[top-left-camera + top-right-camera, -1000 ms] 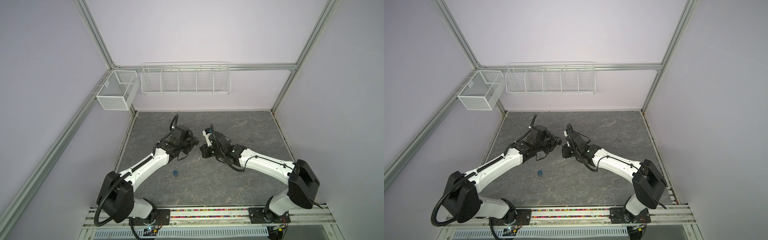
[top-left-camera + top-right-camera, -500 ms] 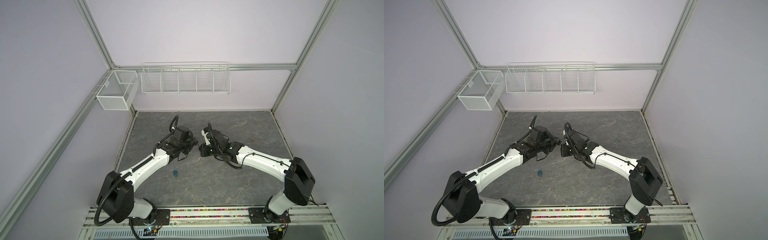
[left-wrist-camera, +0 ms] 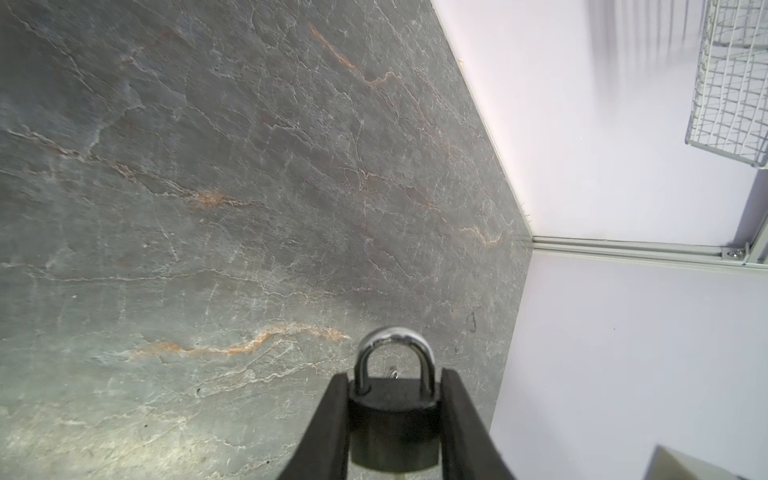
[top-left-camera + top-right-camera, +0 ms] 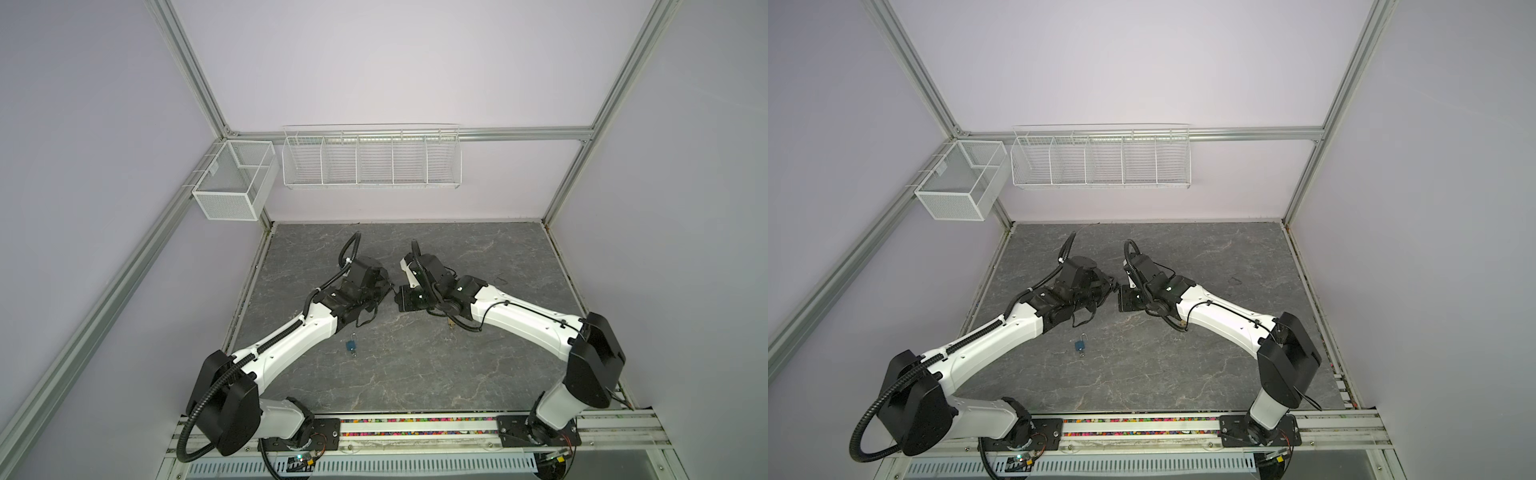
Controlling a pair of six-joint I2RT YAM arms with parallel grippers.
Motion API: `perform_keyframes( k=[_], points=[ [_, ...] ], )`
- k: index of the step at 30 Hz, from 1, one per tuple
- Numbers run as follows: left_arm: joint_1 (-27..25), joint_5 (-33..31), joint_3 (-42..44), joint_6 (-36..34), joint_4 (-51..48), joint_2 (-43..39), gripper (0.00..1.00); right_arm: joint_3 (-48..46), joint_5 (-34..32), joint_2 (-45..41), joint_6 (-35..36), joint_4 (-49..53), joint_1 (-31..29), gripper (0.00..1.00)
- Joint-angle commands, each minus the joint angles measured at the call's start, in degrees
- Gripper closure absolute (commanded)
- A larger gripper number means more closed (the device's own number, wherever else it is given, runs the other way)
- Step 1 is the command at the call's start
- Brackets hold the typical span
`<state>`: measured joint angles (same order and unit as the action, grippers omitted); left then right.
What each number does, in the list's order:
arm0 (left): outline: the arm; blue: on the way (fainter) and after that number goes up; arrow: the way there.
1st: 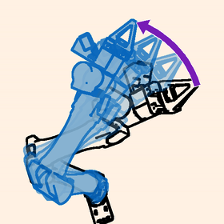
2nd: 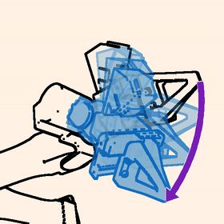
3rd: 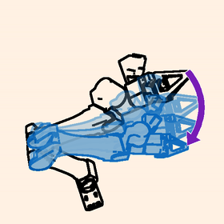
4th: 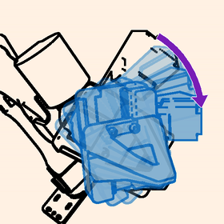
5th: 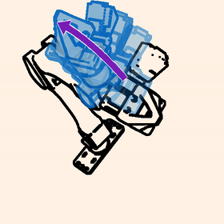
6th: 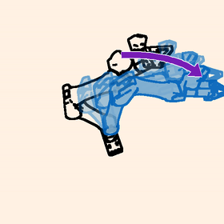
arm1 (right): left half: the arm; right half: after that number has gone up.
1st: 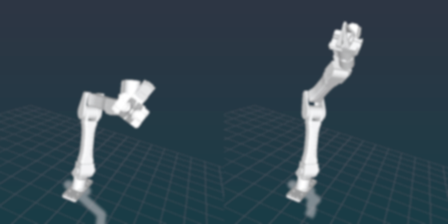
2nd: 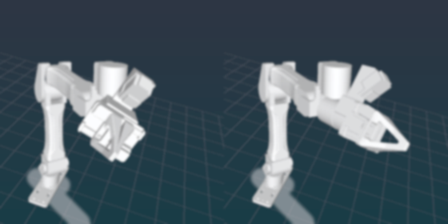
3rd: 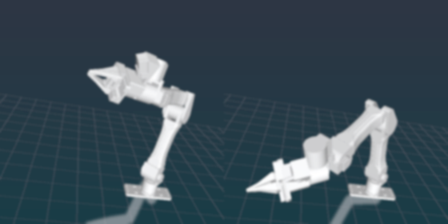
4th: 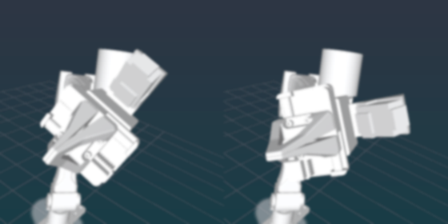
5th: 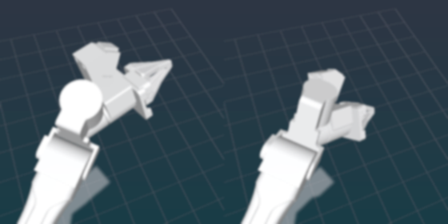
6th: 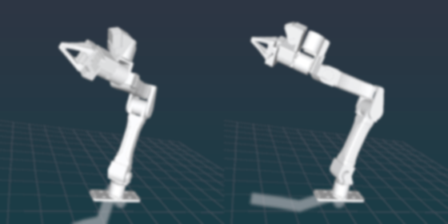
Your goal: Unlock with the key
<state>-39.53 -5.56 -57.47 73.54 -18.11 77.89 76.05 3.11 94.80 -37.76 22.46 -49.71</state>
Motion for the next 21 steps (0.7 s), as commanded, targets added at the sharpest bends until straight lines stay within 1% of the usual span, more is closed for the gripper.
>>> perform_keyframes(
  k=[1,3,5,11,15,21],
  points=[
    [-2.4,2.4,-2.2,-2.0,-3.2,-1.2,1.0,2.9,1.9,0.6,-0.8,-3.4,0.5,0.94],
    [-2.7,1.6,-2.6,-2.7,-4.5,-1.2,1.0,4.2,1.5,0.8,-0.2,-1.8,0.5,0.93],
    [-3.0,1.4,-2.9,-2.8,-5.7,-1.5,1.0,5.0,-1.0,0.9,0.8,0.0,0.2,0.94],
    [-2.9,2.8,-3.0,-0.7,-5.0,-2.3,1.0,5.1,-4.8,1.2,3.8,0.5,-1.6,0.94],
    [-1.7,5.6,-2.2,1.9,-2.4,-2.6,1.0,4.7,-5.8,2.0,5.5,2.1,-2.7,0.94],
    [-1.1,4.8,-3.3,1.9,-3.3,-2.8,1.0,3.8,-6.8,2.0,6.0,2.9,-3.3,0.94]
  ],
)
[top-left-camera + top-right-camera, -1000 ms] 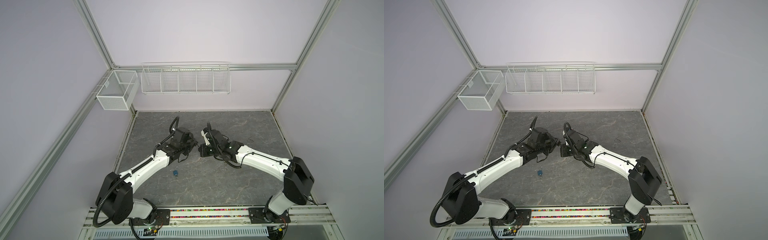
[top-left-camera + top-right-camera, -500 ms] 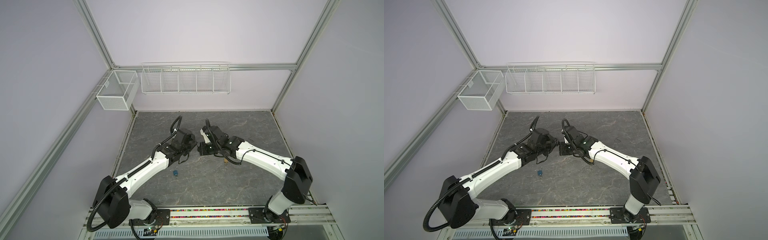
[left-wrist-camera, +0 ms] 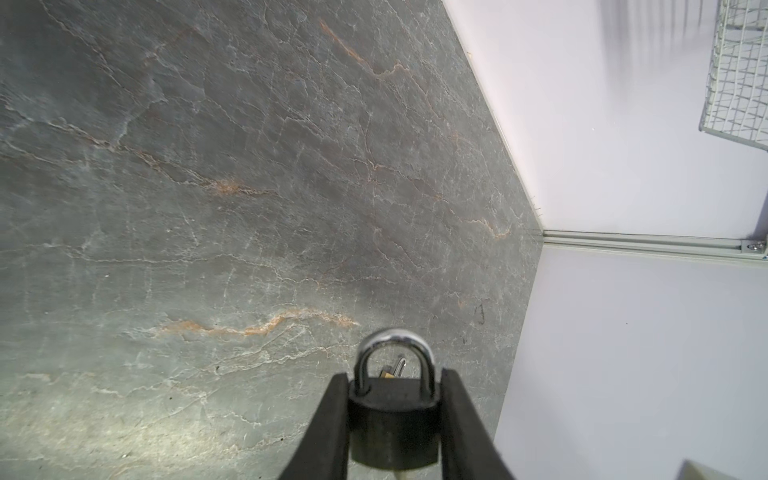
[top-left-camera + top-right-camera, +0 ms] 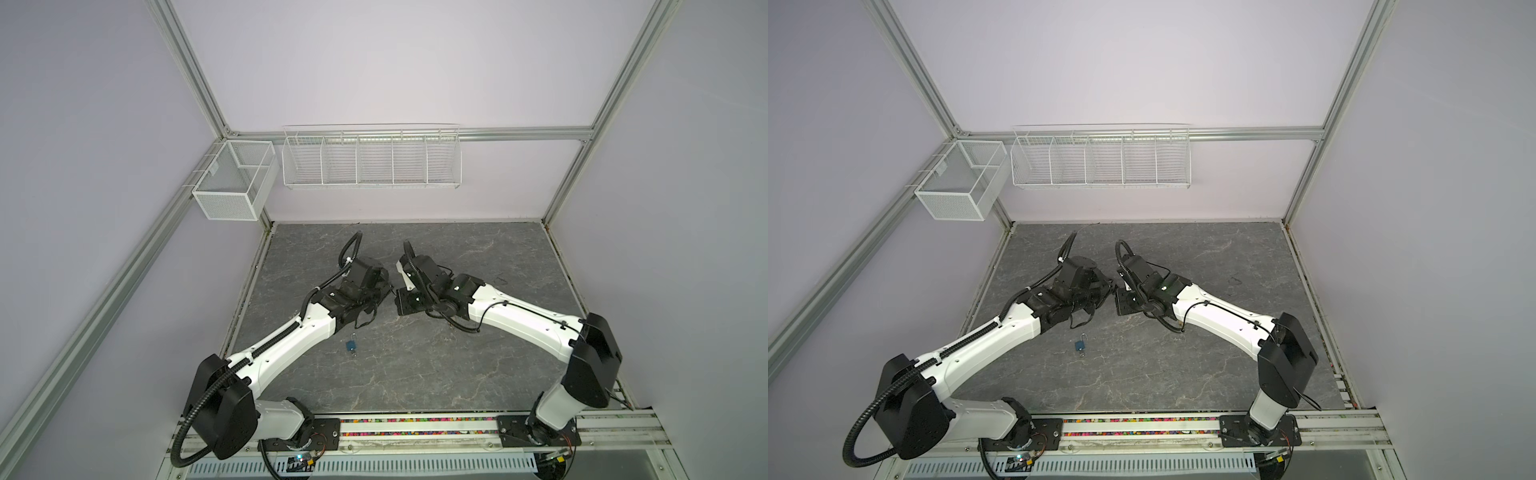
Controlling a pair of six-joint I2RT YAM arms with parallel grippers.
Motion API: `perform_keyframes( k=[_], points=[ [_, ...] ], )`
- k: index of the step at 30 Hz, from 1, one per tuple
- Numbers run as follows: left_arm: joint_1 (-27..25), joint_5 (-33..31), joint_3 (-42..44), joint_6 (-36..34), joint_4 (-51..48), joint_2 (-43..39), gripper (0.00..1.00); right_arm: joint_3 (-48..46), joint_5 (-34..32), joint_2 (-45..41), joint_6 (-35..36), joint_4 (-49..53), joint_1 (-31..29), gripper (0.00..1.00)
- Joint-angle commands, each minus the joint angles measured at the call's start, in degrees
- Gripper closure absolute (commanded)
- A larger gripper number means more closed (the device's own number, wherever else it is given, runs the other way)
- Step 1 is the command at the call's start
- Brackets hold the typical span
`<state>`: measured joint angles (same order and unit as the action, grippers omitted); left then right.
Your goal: Unlock with the key
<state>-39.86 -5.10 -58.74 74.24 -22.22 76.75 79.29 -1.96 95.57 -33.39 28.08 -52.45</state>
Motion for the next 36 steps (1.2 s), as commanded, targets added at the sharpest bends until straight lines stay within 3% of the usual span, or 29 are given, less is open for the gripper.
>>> perform_keyframes(
  k=[1,7,12,16,22,28,31,36],
  points=[
    [-0.7,4.2,-2.1,1.4,0.9,-1.6,1.0,0.6,-1.5,1.4,1.6,-2.9,-0.6,0.93],
    [-1.0,4.2,-2.9,1.1,1.1,-0.8,1.0,1.7,0.6,3.0,0.0,-3.4,-1.0,0.94],
    [-3.3,2.2,-3.9,-2.3,-1.3,-1.0,1.0,2.0,10.6,2.4,-5.8,-9.7,1.3,0.93],
    [-4.1,5.2,-1.9,-3.5,1.4,-2.1,1.0,1.5,15.7,1.4,-9.4,-15.8,3.1,0.94],
    [-3.6,7.7,-2.7,-3.8,-2.4,-2.5,1.0,6.9,-4.6,2.2,6.8,-2.9,-1.4,0.94],
    [-0.4,13.9,-0.8,-0.7,1.4,-2.4,1.0,5.5,-9.4,1.5,16.3,-4.5,-3.8,0.94],
    [-0.4,14.0,-1.7,-1.1,0.4,-2.6,1.0,3.6,-1.0,0.4,16.2,-9.5,-3.1,0.93],
    [-0.4,14.4,-1.0,-1.3,-0.4,-3.2,1.0,1.9,13.0,-1.3,6.1,-18.0,0.5,0.94]
  ],
)
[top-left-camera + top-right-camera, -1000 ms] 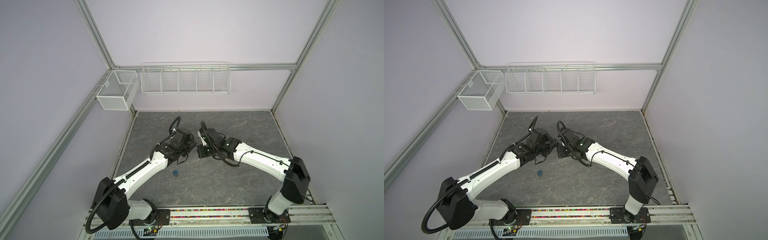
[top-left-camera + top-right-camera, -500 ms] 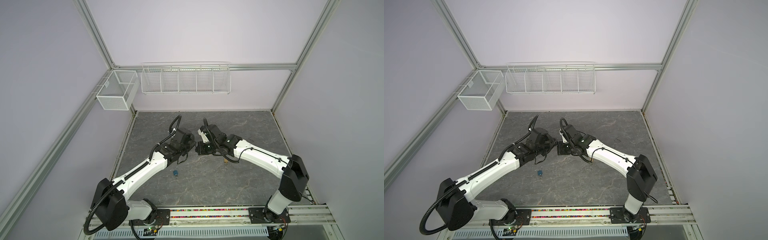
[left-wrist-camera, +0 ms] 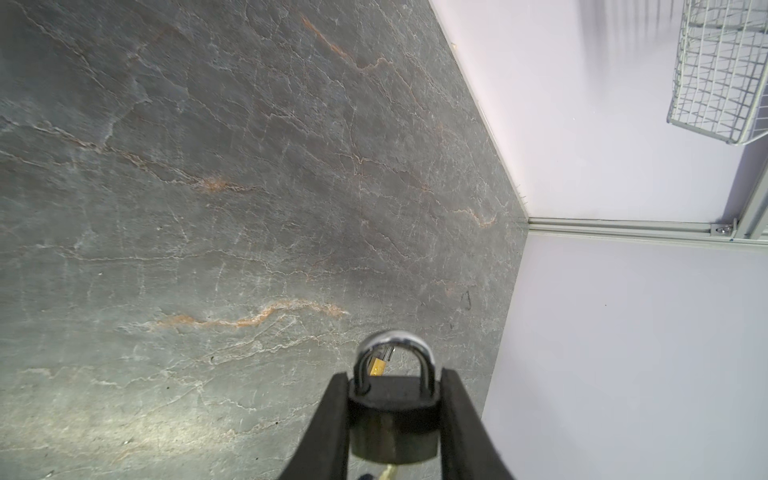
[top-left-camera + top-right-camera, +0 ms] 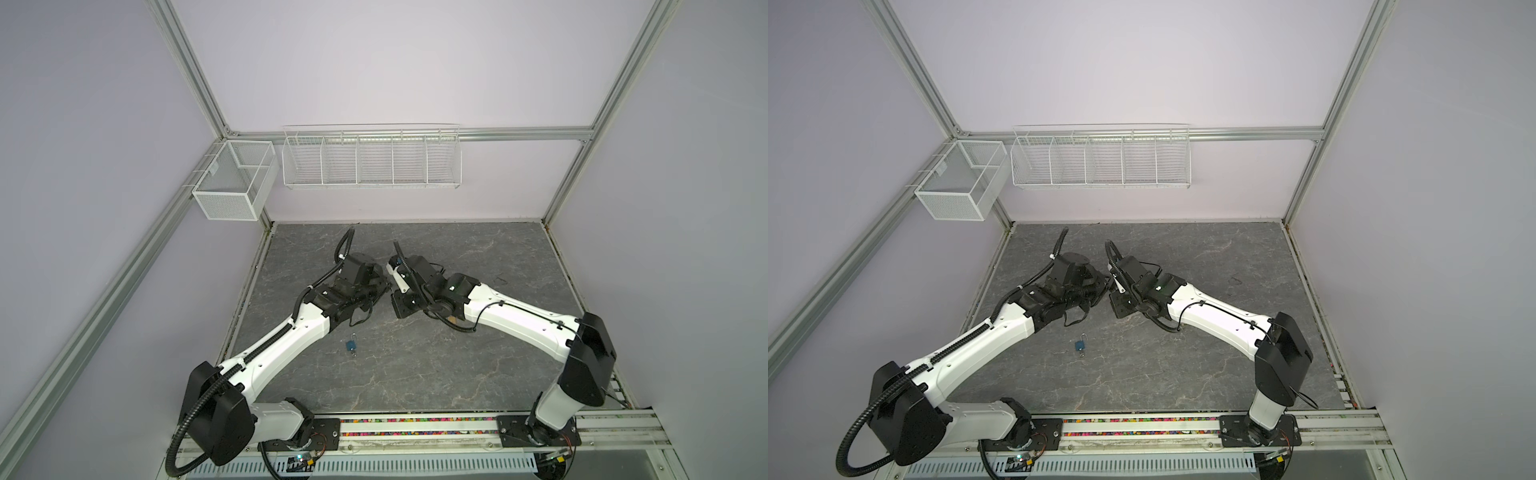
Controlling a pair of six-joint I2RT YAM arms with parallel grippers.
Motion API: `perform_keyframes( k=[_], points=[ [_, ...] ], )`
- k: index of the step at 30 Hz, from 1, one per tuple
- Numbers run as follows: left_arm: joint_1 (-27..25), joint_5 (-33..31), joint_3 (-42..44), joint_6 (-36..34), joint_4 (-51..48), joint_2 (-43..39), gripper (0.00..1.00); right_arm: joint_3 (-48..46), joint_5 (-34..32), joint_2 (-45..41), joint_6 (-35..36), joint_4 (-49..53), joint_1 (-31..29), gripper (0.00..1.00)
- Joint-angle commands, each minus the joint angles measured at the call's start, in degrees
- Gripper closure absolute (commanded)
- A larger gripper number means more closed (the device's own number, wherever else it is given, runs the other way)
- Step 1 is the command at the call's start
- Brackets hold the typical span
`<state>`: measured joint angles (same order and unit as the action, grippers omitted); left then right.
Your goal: Unlock with the key
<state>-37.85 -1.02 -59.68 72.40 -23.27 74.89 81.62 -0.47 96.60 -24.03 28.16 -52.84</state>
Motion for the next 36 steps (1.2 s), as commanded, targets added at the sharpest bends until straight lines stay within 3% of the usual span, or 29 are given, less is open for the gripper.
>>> perform_keyframes(
  k=[1,4,11,20,31,36],
  points=[
    [-2.4,10.2,0.0,0.0,0.1,-1.5,1.0,-0.6,12.9,-2.5,-5.3,-18.8,1.5,0.94],
    [-2.3,10.0,-0.2,-1.6,-1.2,-1.5,1.0,0.5,13.8,-3.0,-7.6,-17.0,2.6,0.93],
    [-0.7,10.2,-1.8,-5.5,-3.1,0.0,1.0,4.3,10.4,-2.5,-5.3,-5.7,2.4,0.94],
    [1.4,11.3,-4.7,-8.9,-4.9,0.9,1.0,7.4,16.1,0.0,-6.4,4.9,3.7,0.93],
    [4.2,12.7,-4.4,-8.4,-5.2,0.1,1.0,8.4,15.4,1.6,-5.8,10.0,3.9,0.94],
    [4.4,12.1,-4.3,-8.2,-5.2,-0.1,1.0,9.0,20.2,2.4,-7.7,7.8,3.8,0.93]
  ],
)
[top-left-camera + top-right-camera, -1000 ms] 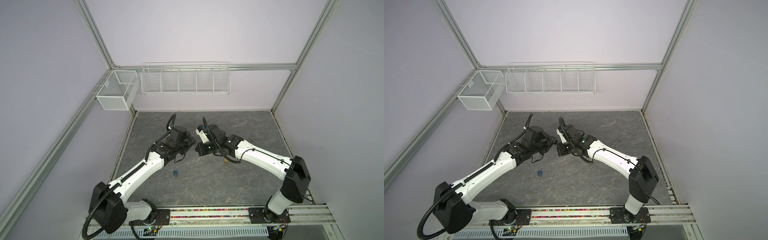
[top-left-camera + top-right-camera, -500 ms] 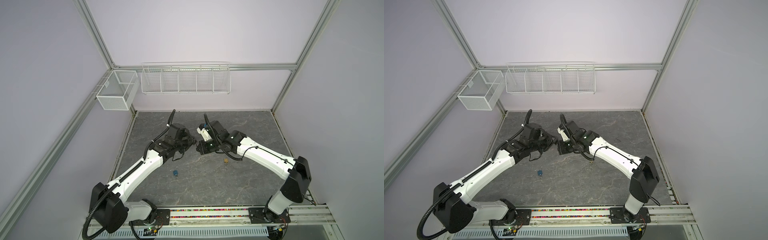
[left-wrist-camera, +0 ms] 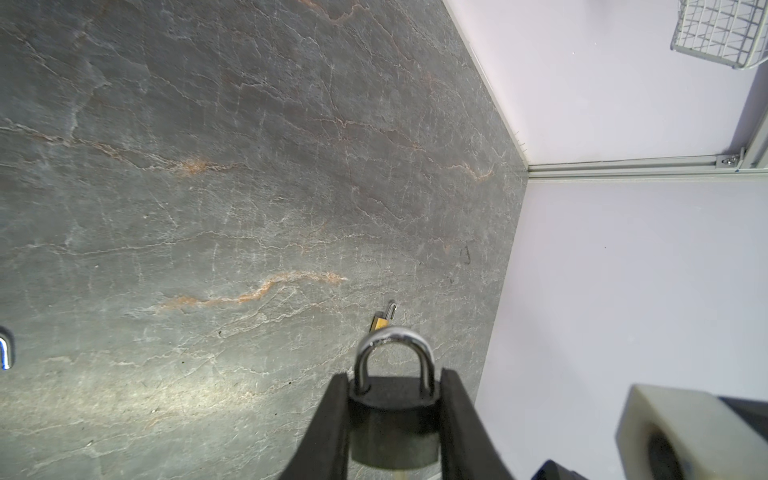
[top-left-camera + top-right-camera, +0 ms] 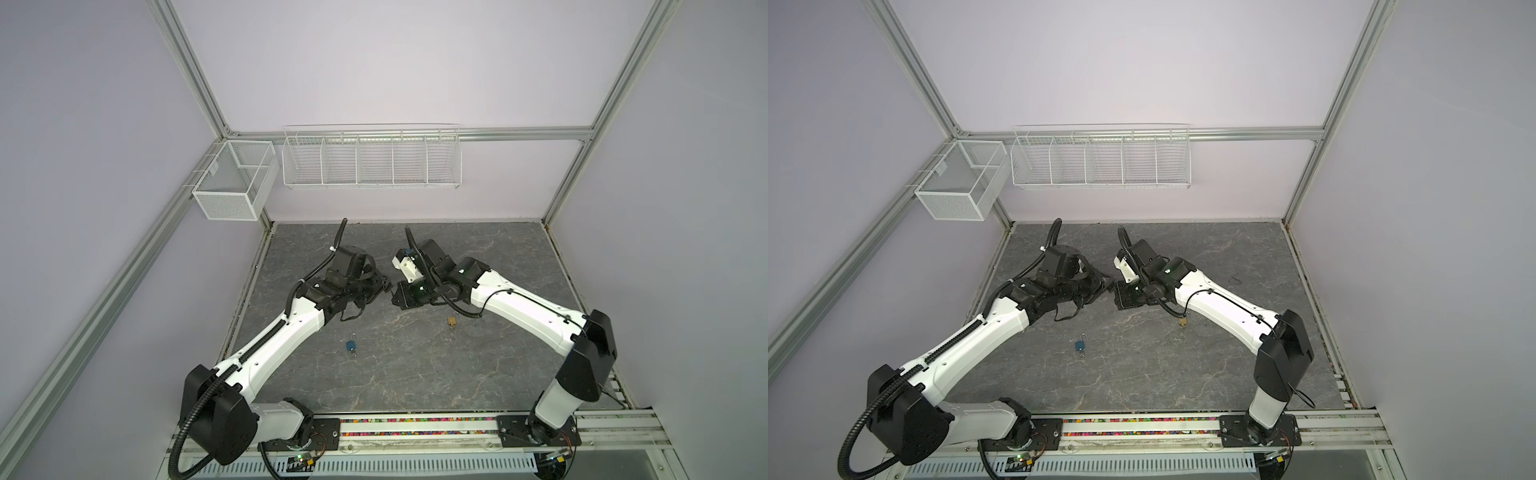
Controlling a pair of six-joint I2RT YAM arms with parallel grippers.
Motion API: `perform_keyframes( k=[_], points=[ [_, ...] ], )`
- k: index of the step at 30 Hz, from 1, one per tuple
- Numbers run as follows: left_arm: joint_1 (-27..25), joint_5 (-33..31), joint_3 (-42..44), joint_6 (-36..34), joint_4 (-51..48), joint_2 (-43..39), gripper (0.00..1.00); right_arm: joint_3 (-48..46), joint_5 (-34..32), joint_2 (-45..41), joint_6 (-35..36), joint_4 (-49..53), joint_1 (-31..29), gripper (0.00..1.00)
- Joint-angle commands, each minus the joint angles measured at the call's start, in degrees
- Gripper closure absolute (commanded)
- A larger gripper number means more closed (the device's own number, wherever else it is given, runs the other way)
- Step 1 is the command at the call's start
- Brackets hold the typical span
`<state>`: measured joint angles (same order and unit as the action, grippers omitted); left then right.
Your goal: Unlock with the key
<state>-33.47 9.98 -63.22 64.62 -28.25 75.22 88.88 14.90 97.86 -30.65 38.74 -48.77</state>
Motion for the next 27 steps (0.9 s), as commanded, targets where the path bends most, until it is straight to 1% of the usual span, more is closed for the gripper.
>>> perform_keyframes(
  k=[1,6,8,11,15,18,23,27],
  points=[
    [0.1,1.1,-0.9,-0.3,-0.2,-0.4,1.0,1.8,5.0,1.4,-1.4,-2.8,-0.2,0.93],
    [0.1,0.9,-1.2,-0.2,-0.6,-0.9,1.0,2.5,4.4,2.5,-1.5,-3.2,-0.3,0.94],
    [0.1,1.2,-1.1,-0.4,-0.9,-1.1,1.0,3.9,0.8,2.7,-0.5,0.1,-0.1,0.94],
    [0.3,-1.2,-1.5,-1.5,-2.9,-1.5,1.0,1.8,-0.2,0.9,-0.4,-0.2,-0.1,0.94],
    [0.4,-3.2,-2.8,-2.0,-4.1,-1.0,1.0,1.2,-2.2,0.4,0.2,3.8,0.1,0.93],
    [0.4,-4.2,-2.9,-2.0,-4.5,-1.3,1.0,-0.2,-2.4,-0.6,-0.3,2.4,0.8,0.94],
    [0.3,-4.4,-2.9,-1.9,-4.3,-1.9,1.0,2.3,-0.7,1.7,0.1,2.6,1.0,0.93],
    [0.4,-4.9,-3.1,-2.0,-4.5,-2.3,1.0,2.9,-1.0,2.4,0.4,2.9,1.0,0.94]
  ],
)
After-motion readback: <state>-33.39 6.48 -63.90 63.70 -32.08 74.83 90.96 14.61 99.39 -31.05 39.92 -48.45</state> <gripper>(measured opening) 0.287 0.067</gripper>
